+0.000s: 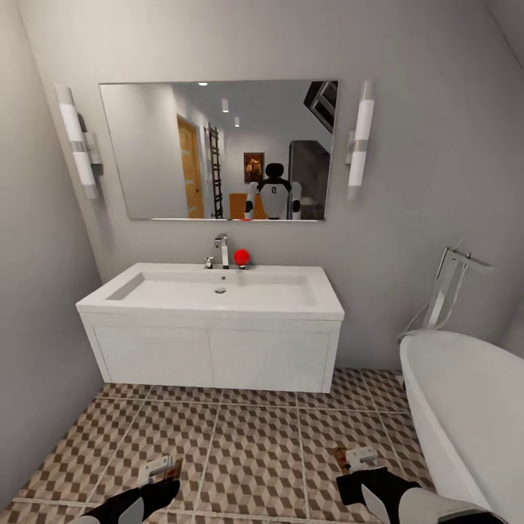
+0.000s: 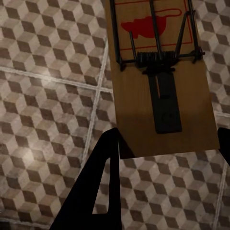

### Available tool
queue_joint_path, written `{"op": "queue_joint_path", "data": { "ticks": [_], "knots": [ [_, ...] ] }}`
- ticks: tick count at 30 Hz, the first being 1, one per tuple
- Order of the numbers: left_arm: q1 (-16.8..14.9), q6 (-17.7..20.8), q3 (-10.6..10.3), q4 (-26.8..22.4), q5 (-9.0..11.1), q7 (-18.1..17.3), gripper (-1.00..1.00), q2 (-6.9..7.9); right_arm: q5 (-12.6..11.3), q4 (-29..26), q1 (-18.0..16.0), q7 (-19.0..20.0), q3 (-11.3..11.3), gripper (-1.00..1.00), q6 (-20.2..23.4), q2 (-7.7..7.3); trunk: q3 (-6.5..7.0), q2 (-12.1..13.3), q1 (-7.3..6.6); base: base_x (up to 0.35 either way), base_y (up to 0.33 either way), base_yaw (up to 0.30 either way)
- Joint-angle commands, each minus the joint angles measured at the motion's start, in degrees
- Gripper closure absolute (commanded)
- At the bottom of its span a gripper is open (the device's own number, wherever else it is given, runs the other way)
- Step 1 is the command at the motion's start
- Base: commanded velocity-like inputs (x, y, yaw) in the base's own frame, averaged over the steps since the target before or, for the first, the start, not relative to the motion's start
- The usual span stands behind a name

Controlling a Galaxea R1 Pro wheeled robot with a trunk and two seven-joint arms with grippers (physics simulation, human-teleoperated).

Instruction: Take the four mousetraps from the cabinet in the bathroom and place them on the bathroom floor. Make sure all four end up on the same floor surface, and ensure that at least two of them are either under or directly next to the same bathroom sink.

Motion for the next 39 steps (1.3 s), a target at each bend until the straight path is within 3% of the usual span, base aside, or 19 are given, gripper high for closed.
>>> {"op": "queue_joint_path", "data": {
  "ticks": [1,23,27,31,39],
  "knots": [
    [0.0,0.1,0.5,-0.1,-0.6,-0.1,1.0,-0.01,-0.1,0.1,-0.1,0.2,0.4,1.0,0.1,0.02,-0.06,0.0,0.0,0.0,0.0,0.0],
    [0.0,0.0,0.0,-0.7,-0.7,0.3,1.0,0.22,0.2,-0.7,-0.1,-0.3,0.1,1.0,-1.1,0.21,-3.65,-8.1,4.39,0.0,0.0,0.0],
    [0.0,0.0,0.0,-0.7,-0.7,0.4,1.0,0.25,0.0,-1.7,-0.1,-2.4,0.0,1.0,-3.7,0.21,-4.37,-9.7,5.27,0.0,0.0,0.0],
    [0.0,-0.1,0.0,-0.7,-0.7,0.4,1.0,0.26,-0.1,-2.1,-0.1,-7.4,0.0,1.0,-5.4,0.36,-5.09,-11.3,6.15,0.0,0.0,0.0],
    [0.0,-0.1,-0.1,-0.7,-0.8,0.5,1.0,0.27,-0.2,-2.2,-0.1,-8.9,0.0,1.0,-6.5,0.15,-6.52,-14.5,7.9,0.0,0.0,0.0]
  ]
}}
